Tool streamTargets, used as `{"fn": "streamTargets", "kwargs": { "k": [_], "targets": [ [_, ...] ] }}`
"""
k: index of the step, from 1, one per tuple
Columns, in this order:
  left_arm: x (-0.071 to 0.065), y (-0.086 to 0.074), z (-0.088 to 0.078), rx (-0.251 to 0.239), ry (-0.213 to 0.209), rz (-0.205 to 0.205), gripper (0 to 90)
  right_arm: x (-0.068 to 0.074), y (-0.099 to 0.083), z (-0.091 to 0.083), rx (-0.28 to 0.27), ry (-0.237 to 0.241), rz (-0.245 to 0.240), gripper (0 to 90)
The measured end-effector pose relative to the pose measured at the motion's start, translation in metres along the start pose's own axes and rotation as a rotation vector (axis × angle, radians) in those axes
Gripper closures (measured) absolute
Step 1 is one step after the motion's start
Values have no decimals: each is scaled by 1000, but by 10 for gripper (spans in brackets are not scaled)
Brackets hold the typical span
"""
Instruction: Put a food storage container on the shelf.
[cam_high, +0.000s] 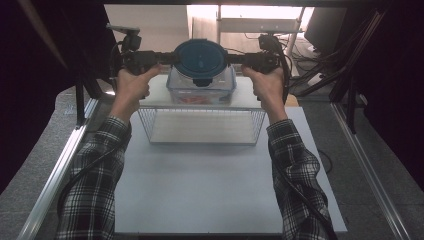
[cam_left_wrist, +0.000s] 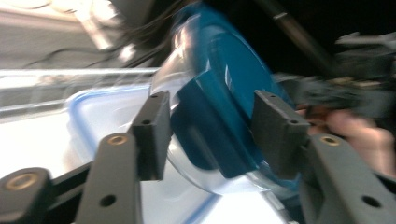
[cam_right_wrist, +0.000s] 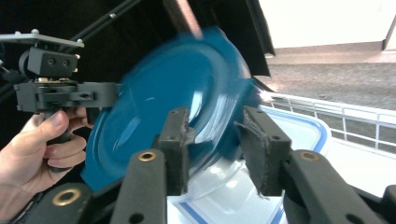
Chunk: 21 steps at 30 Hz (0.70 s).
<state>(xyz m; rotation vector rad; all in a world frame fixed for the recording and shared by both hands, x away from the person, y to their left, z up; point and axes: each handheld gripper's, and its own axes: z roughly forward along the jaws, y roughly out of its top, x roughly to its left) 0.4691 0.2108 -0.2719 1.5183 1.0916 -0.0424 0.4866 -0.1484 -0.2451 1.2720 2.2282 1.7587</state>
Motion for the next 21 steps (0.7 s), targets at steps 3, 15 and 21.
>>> {"fn": "streamTargets", "kwargs": {
  "k": [3,15,21],
  "targets": [
    [3,-1,0,-14,-4,-6,516,4,2,2,-7,-24,-19,642],
    [-11,-3,0,-67,121,102,519,9,-2,1,-21,-41,-27,649],
    [-20,-5,-1,-88,188,178,460,13,-4,-1,-31,-62,-61,596]
  ]
}}
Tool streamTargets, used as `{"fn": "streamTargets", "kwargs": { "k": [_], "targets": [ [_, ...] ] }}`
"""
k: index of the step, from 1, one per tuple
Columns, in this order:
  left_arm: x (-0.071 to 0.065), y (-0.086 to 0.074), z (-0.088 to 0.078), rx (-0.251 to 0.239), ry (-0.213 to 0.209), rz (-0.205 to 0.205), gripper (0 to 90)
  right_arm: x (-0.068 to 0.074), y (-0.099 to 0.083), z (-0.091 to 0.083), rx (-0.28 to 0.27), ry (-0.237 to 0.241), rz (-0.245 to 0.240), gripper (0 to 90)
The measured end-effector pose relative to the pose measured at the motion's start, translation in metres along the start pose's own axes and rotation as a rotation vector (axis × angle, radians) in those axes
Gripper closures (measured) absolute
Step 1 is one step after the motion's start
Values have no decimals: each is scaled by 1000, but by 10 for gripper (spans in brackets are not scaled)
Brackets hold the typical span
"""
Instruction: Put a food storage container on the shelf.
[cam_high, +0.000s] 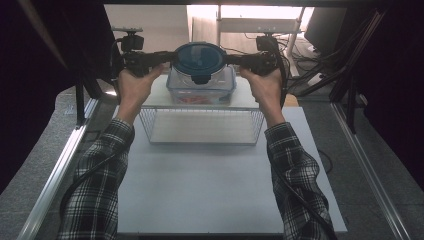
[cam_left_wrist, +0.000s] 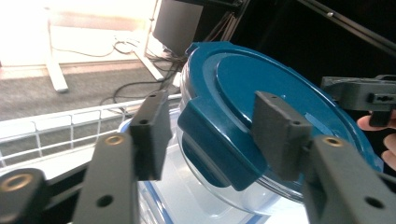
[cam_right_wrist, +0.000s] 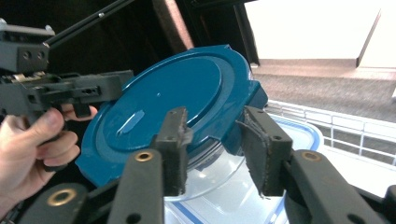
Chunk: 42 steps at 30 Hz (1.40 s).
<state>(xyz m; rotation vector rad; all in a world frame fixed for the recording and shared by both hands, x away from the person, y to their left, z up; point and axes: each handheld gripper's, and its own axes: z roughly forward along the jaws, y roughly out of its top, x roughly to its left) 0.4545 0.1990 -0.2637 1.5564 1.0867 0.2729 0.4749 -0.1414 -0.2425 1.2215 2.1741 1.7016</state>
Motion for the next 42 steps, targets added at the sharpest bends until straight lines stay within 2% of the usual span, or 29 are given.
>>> {"fn": "streamTargets", "kwargs": {
  "k": [4,8,11,14,17,19,24,38,42],
  "targets": [
    [-3,0,-6,-11,-12,25,387,1,-4,-3,-4,11,-37,527],
    [-7,-3,-9,23,-35,48,303,1,-8,-6,-14,32,-61,442],
    [-10,-9,-14,40,-50,91,248,3,-13,-8,-17,35,-87,357],
    [-11,-17,-17,45,-78,97,197,6,-23,-8,-3,22,-140,277],
    [-13,-25,-18,71,-102,113,145,7,-29,-9,-5,32,-148,245],
    [-14,-29,-19,86,-111,133,133,7,-32,-10,-4,34,-154,223],
    [-18,-40,-21,106,-140,153,103,9,-39,-11,5,43,-165,176],
    [-33,-77,-29,123,-143,239,47,21,-65,-19,29,62,-216,93],
    [-37,-92,-32,138,-150,246,42,25,-74,-23,36,67,-236,72]
  ]
}}
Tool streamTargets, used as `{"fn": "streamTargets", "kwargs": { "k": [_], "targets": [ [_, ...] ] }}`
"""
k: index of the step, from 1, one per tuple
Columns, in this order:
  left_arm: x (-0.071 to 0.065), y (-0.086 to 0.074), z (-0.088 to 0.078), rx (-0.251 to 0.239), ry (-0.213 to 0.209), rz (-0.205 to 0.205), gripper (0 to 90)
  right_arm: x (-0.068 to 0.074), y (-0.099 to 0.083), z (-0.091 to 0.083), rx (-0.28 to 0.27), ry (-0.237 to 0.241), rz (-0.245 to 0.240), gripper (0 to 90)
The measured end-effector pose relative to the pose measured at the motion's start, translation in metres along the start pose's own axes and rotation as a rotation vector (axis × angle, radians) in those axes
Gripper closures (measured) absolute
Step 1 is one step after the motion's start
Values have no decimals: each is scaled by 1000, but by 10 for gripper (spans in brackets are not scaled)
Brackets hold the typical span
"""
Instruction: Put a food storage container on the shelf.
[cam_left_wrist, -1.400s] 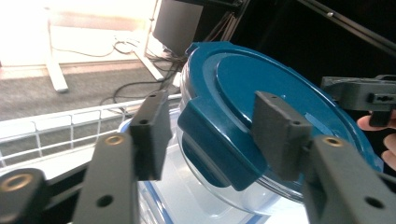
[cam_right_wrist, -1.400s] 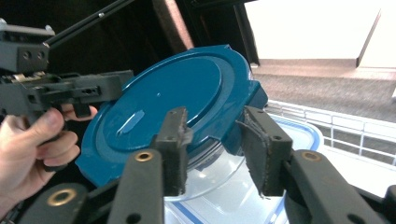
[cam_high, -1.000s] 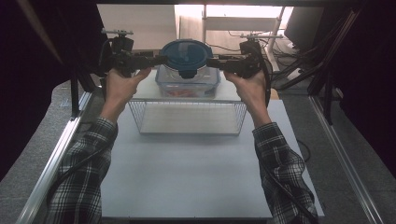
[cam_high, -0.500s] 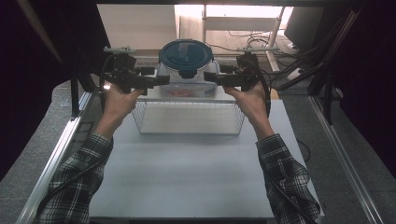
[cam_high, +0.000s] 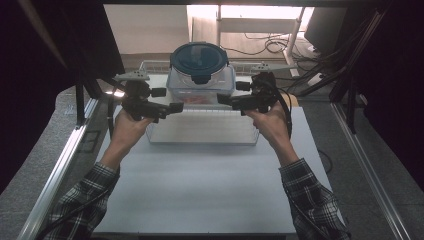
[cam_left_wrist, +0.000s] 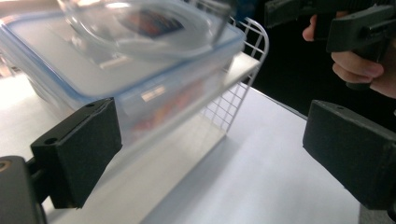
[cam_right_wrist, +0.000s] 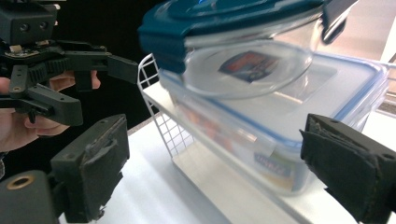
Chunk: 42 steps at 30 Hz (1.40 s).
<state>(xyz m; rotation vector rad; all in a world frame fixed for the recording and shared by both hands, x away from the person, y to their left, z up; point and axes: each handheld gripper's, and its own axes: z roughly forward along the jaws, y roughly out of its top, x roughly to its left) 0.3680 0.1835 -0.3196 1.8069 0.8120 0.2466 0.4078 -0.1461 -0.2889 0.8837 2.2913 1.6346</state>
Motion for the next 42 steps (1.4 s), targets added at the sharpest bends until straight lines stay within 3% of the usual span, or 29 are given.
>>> {"fn": "streamTargets", "kwargs": {
  "k": [8,13,20,27,42],
  "targets": [
    [-10,-29,2,27,1,12,38,16,-23,-5,17,16,-43,42],
    [-17,-52,8,35,-43,3,33,26,-42,-5,42,20,-75,27],
    [-28,-79,14,55,-54,27,26,37,-72,-8,77,39,-90,22],
    [-39,-108,16,68,-81,29,26,47,-102,-12,88,7,-121,12],
    [-56,-173,12,95,-45,30,28,45,-172,-25,148,-18,-77,0]
  ]
}}
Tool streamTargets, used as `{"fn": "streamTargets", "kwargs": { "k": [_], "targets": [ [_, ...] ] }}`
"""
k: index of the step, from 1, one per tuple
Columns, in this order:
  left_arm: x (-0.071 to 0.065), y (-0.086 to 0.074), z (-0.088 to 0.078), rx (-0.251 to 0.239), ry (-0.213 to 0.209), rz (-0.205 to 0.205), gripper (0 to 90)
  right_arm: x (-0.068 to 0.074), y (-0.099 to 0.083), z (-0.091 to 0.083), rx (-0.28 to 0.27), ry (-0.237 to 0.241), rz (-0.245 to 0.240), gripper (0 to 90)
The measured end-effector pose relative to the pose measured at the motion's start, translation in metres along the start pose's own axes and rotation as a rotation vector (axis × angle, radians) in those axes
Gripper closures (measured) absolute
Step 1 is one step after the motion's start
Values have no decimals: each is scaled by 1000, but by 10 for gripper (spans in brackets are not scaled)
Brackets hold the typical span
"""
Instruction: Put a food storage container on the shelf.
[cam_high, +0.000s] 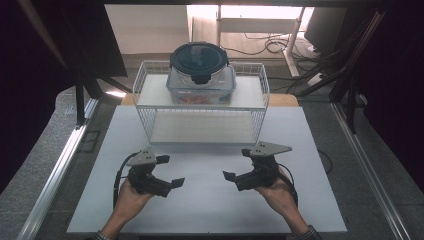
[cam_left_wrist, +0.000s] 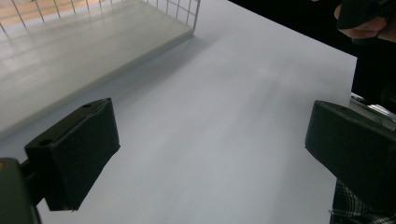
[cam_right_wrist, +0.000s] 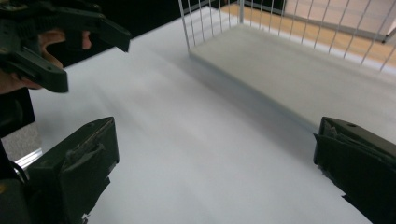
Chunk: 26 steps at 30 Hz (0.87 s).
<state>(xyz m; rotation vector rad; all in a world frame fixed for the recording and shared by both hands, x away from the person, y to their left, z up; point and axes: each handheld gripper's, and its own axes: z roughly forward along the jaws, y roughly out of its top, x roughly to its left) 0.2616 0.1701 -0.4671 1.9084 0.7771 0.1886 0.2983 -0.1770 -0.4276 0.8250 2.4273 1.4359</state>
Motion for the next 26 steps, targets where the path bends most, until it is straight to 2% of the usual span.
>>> {"fn": "streamTargets", "kwargs": {
  "k": [3,5,8,12,15,21,26],
  "targets": [
    [-1,-14,0,23,12,0,29,2,-13,-2,9,-11,-3,0],
    [-1,-23,0,39,34,4,29,4,-23,-4,10,-14,-1,0],
    [-1,-38,0,70,49,-10,30,7,-39,-5,21,-21,-6,0],
    [-3,-57,1,134,103,13,29,10,-60,-6,36,-37,-2,0],
    [-2,-69,3,159,85,-24,28,10,-73,-5,72,-58,-15,0],
    [0,-78,5,206,104,-31,25,9,-88,1,141,-69,4,0],
    [2,-79,6,216,108,-46,25,9,-91,5,179,-96,-15,0]
  ]
}}
